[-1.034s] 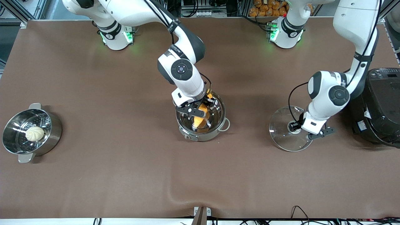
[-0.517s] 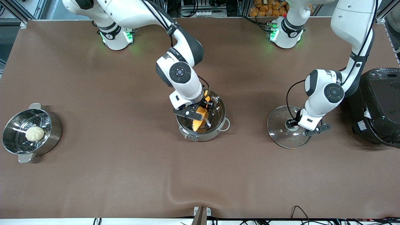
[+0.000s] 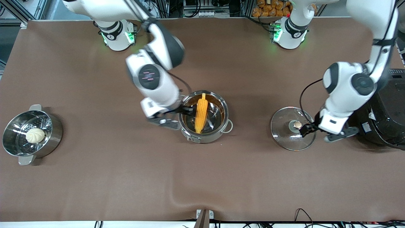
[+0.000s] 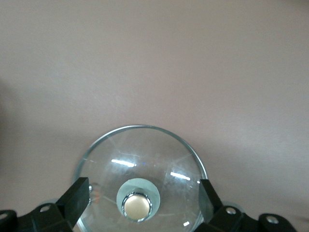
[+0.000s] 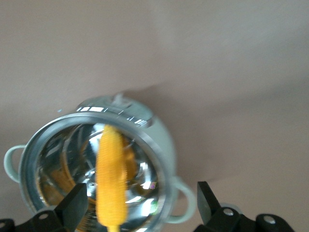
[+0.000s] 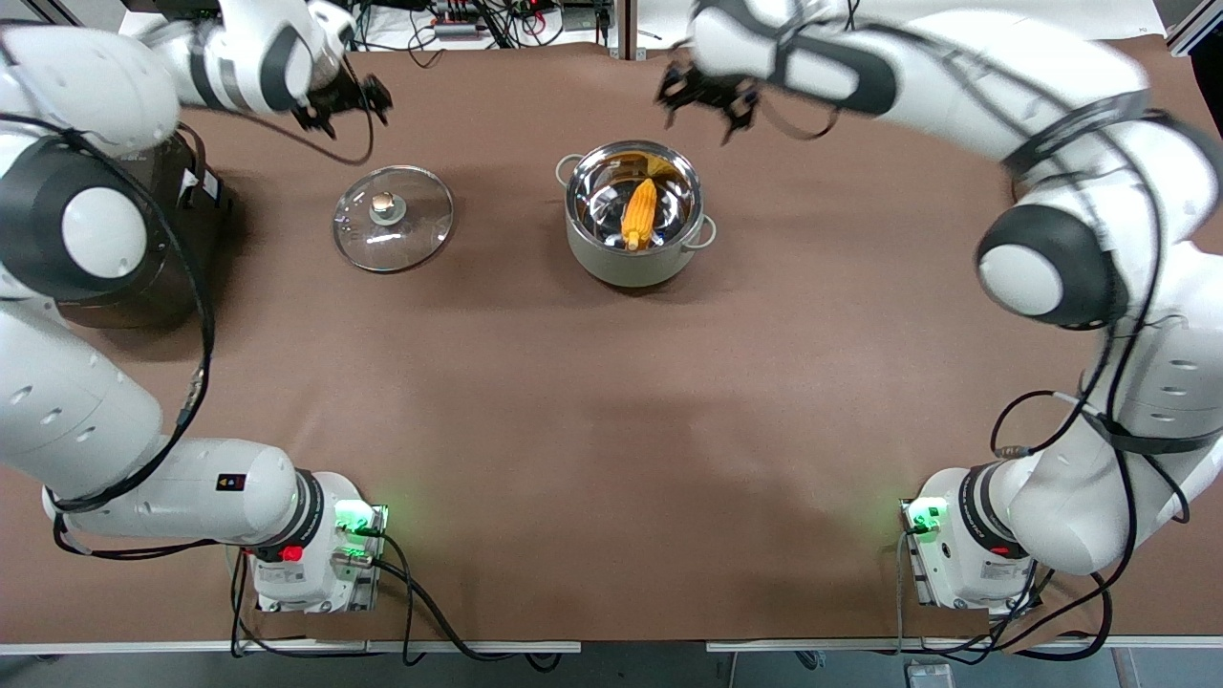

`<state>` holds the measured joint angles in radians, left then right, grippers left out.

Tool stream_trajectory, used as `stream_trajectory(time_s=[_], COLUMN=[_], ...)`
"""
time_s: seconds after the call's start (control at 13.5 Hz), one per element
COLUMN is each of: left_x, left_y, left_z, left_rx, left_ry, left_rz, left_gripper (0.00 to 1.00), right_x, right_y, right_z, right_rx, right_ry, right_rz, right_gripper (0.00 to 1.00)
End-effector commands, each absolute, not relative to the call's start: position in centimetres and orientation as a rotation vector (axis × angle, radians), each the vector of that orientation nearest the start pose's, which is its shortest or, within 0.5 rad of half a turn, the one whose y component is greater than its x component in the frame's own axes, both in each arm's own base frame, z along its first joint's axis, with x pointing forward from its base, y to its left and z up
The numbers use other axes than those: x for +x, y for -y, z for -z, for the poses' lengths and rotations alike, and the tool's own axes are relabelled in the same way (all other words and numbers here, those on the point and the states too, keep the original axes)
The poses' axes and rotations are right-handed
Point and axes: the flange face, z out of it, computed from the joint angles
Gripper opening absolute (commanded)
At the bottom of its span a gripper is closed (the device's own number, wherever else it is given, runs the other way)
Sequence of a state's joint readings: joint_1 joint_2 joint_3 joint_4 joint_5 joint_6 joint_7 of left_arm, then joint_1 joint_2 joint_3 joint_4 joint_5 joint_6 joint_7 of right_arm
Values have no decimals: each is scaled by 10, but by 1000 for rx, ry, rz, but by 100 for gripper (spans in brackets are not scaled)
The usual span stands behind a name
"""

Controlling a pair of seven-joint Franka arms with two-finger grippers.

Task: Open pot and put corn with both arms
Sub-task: 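Open the right gripper to release the corn into the pot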

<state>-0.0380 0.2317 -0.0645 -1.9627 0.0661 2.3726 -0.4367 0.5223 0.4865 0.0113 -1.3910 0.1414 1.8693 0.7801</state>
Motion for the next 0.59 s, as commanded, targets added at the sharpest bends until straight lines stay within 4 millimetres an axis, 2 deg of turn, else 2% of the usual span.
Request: stream_trajectory(time_s=[0.0,0.07,0.15,0.3,0.37,0.52], left_x=[631,635,637,635,633,627], left_y=[58,57,56,57,56,56], left_z=[-444,-468,-489,-521,-537,-556], left_rx=[-3088,-3082,-3077,-3069,-3065,-3054], left_ry=[465,469,475,477,479,482], left_rz=[228,205,182,146,123,55], left_gripper=[100,100,100,100,100,100], right_x=[609,611,617,615,613,603], right_y=[-282,-252,-207,-137,-111,-85], right_z=[-478,-492,-509,-532,-546,-571], right_rx=[-3006,-3007,-3004,-3008,-3016,-3118], right_ry=[-381,-342,-295,-186,-219,-227], right_rz=[-152,-149,-126,-97,-60,-8], right_gripper=[100,100,100,100,100,100])
